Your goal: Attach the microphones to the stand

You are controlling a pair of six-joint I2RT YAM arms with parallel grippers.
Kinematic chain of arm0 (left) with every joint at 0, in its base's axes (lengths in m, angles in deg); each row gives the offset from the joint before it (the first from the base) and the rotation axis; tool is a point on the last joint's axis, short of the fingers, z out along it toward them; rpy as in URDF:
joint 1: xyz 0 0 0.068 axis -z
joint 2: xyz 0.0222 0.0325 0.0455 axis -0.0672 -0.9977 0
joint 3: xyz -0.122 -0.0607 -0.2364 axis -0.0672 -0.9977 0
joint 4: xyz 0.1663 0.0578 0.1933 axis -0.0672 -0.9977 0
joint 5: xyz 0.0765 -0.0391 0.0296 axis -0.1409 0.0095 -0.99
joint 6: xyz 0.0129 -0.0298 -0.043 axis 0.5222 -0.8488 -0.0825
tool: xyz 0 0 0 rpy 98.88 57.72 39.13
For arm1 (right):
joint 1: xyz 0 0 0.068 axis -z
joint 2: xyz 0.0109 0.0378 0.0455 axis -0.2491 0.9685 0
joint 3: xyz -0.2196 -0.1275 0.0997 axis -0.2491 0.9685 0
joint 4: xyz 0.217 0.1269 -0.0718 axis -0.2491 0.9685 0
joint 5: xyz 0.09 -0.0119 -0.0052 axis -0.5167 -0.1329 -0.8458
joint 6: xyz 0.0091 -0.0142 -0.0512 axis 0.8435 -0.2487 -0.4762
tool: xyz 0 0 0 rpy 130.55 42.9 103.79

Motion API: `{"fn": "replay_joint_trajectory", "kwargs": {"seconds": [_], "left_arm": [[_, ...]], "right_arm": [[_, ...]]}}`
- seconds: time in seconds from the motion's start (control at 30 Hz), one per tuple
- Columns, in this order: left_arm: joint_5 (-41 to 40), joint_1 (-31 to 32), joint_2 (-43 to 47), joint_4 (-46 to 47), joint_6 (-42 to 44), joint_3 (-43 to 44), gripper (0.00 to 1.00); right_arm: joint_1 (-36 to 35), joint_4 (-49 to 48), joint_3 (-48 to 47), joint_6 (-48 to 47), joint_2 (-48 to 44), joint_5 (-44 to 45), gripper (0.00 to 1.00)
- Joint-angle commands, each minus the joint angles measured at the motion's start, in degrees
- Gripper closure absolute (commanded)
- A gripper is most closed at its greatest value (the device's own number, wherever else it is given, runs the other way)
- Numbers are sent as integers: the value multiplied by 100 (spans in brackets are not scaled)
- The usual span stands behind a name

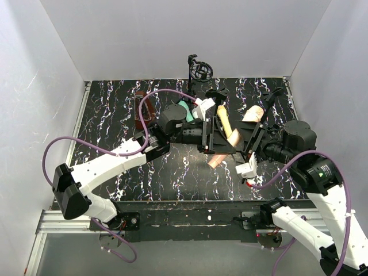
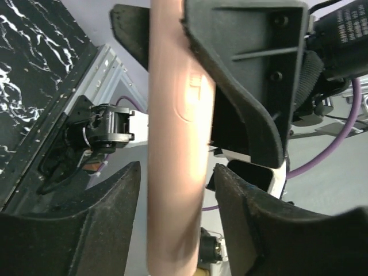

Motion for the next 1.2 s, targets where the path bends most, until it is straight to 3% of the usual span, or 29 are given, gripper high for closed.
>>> {"fn": "replay_joint_trajectory", "kwargs": {"seconds": [0.0, 0.1, 0.13, 0.2, 0.23, 0.27, 0.33, 0.57, 0.63, 0.7, 0.77, 0.87, 0.97, 1.17], "left_arm": [[-92, 8, 22, -260, 276, 188, 57], [-128, 8, 22, -330, 399, 152, 95], [-162, 8, 48, -339, 443, 100, 100], [-364, 17, 223, -348, 583, -66, 100], [-495, 17, 381, -348, 680, -224, 100], [-688, 17, 556, -348, 802, -365, 100], [-1092, 17, 1004, -217, 943, -769, 100], [-2131, 17, 2306, 117, 1506, -1815, 100], [-2289, 17, 2587, 519, 1742, -2087, 100], [-2368, 17, 2763, 793, 2059, -2299, 100], [-2386, 26, 2852, 987, 2366, -2387, 100], [-2307, 26, 2870, 1233, 2780, -2449, 100], [-2421, 26, 2948, 1383, 3184, -2502, 100], [-3106, 26, 3344, 1857, 3519, -2949, 100]], "right_arm": [[-89, -741, 183, -360, -214, -36, 99], [-89, -794, 307, -246, -345, -264, 90], [-97, -829, 350, -185, -381, -378, 81], [-97, -1048, 482, 95, -495, -615, 45], [-97, -1154, 535, 193, -539, -756, 32], [-97, -1224, 596, 316, -609, -853, 22], [-98, -1339, 676, 597, -741, -1029, 14], [-97, -1120, 1036, 1449, -1443, -2240, 12], [-97, -1172, 1080, 2080, -1620, -2523, 12], [-106, -1539, 984, 3377, -1568, -2507, 12], [-97, -2171, 687, 5439, -1297, -2166, 14], [-97, -2027, -243, 7605, -595, -1681, 18], [-97, -1806, -817, 8961, -101, -1645, 18], [-98, -2016, -897, 11160, 409, -1926, 18]]}}
